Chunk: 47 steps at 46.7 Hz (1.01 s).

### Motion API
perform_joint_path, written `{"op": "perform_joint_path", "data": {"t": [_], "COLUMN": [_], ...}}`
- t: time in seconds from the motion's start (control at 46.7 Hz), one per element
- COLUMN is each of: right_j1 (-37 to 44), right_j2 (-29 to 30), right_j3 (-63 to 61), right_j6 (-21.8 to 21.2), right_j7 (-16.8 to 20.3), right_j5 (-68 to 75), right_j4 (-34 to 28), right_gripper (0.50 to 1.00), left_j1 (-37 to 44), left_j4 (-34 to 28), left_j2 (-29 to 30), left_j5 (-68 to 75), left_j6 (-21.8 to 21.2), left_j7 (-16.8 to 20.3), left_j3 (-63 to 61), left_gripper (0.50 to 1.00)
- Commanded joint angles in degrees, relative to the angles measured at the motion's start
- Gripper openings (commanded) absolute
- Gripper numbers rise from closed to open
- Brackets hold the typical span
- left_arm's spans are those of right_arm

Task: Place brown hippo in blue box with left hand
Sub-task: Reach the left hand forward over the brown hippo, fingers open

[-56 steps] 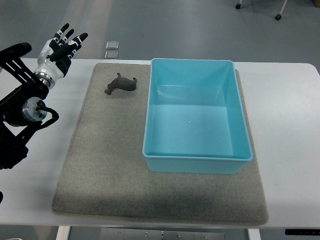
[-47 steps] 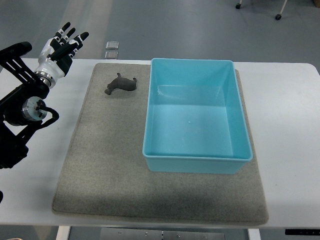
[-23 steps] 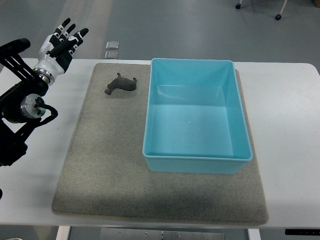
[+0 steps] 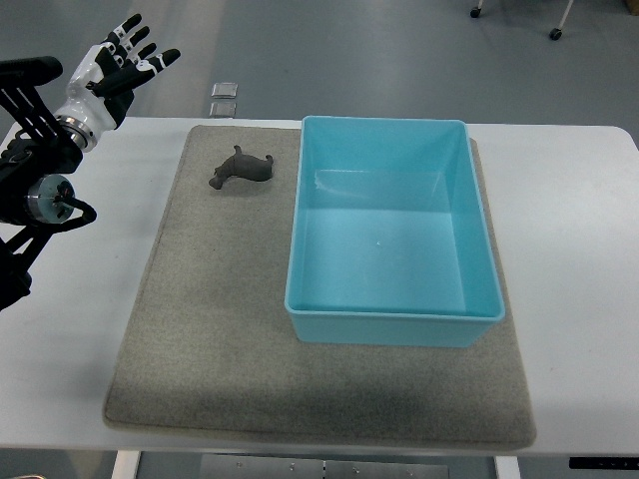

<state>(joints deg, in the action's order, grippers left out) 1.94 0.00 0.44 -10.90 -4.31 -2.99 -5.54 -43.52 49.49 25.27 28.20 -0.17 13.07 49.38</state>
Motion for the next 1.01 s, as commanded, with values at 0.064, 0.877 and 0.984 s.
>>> {"op": "perform_joint_path", "data": {"t": [0.064, 0.877, 0.984], "right_j1": [0.0, 0.0, 0.0], "right_j2": [0.0, 0.0, 0.0], "right_j3": [0.0, 0.0, 0.0], "right_j6": [0.0, 0.0, 0.0], "right_j7": [0.0, 0.0, 0.0], "right_j5": [0.0, 0.0, 0.0], "right_j4": [0.0, 0.0, 0.0], "right_gripper": [0.936, 0.936, 0.936], "left_j1": [-0.9, -6.6, -7.0], "left_j4": [-0.7, -3.8, -3.5], "left_j2": [0.1, 2.3, 2.1], "left_j5": [4.3, 24.3, 28.7], "left_j6": [0.3, 4.0, 2.1], "left_j7": [-0.1, -2.2, -2.2], "left_j3": [-2.1, -11.1, -11.1], "left_gripper": [0.992, 0.994, 0.996]}}
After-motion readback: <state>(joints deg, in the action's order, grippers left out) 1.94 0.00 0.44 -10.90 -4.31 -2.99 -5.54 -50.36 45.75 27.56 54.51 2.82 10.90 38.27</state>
